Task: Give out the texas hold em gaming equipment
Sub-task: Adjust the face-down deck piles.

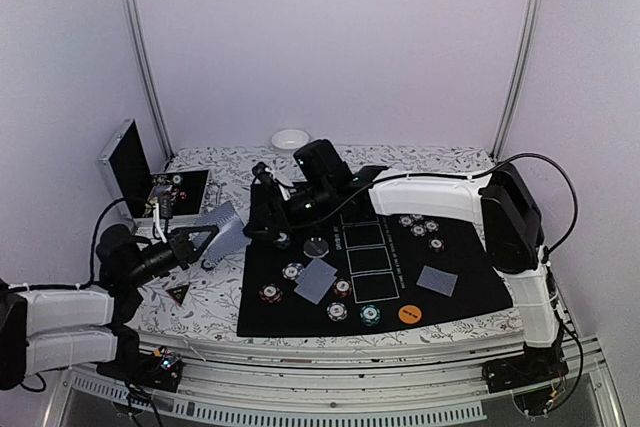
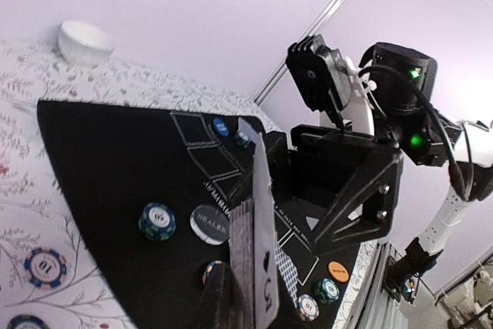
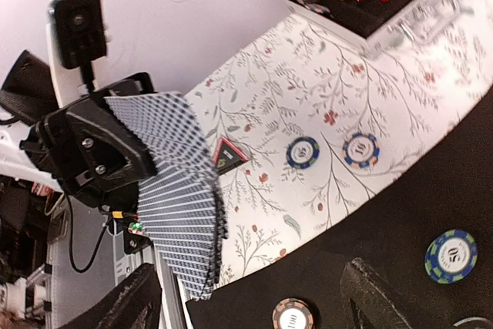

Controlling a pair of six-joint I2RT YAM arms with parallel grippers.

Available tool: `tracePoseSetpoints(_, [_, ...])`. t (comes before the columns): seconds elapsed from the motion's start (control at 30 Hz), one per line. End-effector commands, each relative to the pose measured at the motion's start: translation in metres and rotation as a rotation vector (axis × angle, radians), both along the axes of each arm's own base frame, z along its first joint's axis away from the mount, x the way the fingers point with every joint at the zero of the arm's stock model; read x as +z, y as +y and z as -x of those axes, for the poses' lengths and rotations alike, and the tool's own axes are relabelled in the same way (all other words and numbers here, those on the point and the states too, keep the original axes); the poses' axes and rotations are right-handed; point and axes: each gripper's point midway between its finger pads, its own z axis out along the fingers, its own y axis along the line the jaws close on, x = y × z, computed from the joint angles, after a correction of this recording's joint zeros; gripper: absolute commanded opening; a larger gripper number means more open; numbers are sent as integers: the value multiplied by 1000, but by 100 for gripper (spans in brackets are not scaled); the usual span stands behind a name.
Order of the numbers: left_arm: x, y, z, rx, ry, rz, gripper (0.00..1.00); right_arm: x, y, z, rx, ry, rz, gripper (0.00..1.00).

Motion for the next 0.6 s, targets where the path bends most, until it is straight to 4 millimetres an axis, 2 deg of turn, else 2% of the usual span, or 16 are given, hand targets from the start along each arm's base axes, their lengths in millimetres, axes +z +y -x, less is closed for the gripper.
tracePoseSetpoints(0.0, [16, -3, 9, -22, -67, -25, 0, 49, 1, 17, 98, -110, -140, 85])
tracePoseSetpoints(0.07, [22, -7, 16, -59, -72, 5, 0, 61, 2, 25, 137, -129, -188, 87])
tracePoseSetpoints(0.2, [39, -15, 22, -118, -96, 36, 0, 71, 6, 32, 159, -166, -215, 90])
tracePoseSetpoints(0.3, [53, -22, 26, -160, -118, 60, 0, 70, 15, 40, 180, -185, -216, 91])
tracePoseSetpoints(0.43, [65, -33, 30, -230, -115, 96, 0, 63, 22, 34, 148, -189, -196, 90])
tracePoseSetpoints(0.57, [65, -38, 32, -267, -81, 136, 2, 57, 20, 27, 118, -191, -164, 80])
